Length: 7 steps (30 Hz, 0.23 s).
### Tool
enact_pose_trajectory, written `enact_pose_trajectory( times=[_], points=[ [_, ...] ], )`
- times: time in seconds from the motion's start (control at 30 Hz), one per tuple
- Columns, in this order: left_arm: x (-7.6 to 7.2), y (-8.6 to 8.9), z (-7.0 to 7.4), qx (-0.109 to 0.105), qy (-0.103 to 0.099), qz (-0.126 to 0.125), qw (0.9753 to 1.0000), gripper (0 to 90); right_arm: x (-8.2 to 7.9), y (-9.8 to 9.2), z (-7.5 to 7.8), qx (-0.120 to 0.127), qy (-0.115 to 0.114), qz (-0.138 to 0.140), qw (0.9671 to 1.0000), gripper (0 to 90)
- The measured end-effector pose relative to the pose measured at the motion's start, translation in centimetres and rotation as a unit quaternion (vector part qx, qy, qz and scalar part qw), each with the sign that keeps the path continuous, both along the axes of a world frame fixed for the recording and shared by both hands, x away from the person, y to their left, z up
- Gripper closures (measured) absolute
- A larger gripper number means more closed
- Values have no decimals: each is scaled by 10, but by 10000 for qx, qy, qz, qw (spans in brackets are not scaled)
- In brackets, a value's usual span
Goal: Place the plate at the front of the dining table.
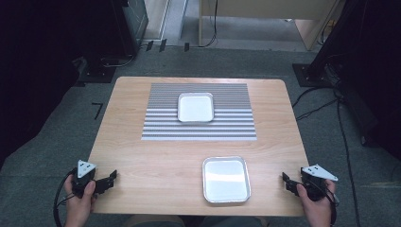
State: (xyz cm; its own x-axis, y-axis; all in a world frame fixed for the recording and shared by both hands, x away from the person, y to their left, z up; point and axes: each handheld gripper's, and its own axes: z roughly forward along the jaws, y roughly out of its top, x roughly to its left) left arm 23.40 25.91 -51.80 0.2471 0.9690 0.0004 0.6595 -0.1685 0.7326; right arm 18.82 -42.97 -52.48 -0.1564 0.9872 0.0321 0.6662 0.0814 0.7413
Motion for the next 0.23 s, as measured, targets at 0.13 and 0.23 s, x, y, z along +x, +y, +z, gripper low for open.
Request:
enact_pose_trajectory(
  times=[0.13, 0.23],
  points=[
    [0, 0, 0, 2, 2, 3, 10000, 133, 0, 0, 0, 0, -1, 2, 10000, 216],
    [0, 0, 0, 3, 3, 13, 10000, 132, 0, 0, 0, -1, 0, 1, 10000, 216]
  ],
)
